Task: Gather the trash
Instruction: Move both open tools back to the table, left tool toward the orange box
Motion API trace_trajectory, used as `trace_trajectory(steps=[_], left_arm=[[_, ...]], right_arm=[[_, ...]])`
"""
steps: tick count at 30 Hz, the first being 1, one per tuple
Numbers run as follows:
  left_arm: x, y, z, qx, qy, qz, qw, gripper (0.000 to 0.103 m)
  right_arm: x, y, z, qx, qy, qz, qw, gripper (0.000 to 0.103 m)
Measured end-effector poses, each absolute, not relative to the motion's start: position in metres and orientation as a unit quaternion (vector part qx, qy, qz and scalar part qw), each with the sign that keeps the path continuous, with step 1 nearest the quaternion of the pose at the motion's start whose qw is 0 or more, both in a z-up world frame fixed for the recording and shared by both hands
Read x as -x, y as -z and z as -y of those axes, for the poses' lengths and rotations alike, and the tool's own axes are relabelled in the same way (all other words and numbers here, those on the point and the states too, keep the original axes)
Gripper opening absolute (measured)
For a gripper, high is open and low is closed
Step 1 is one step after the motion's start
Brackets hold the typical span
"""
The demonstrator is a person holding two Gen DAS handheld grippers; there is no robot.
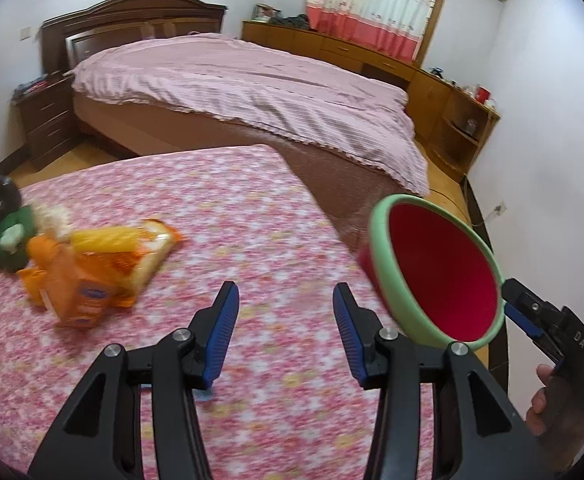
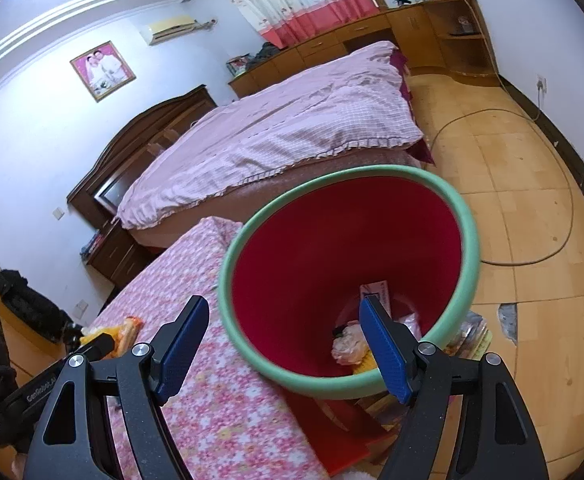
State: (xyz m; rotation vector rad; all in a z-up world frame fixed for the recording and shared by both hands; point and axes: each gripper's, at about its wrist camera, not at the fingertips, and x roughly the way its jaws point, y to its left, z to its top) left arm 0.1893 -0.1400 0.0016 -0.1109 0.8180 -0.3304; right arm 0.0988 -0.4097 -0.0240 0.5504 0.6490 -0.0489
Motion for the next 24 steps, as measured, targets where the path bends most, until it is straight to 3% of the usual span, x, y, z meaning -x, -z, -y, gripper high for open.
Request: trace_trajectory(steps=[6, 20, 24], left_arm=[[-0.196, -0.004, 0.102, 0.061, 0.120, -0.395, 0.909, 0.049], [-0.233, 0.011, 0.028, 0.058, 0.048, -0.405, 0.911, 0.062], [-0.241, 0.021, 0.019, 0.053, 0.032, -0.410, 0.910, 0.072]], right_arm=[[-0.101, 0.024, 0.392, -0.259, 0.012, -0.321, 0.911, 0.079], [-0.111, 0.031, 0.354, -0.231, -0.003, -0.350, 0.908, 0.079], [-0.114, 0.033, 0.345, -0.225, -0.005, -0.356, 0.907, 0.079]])
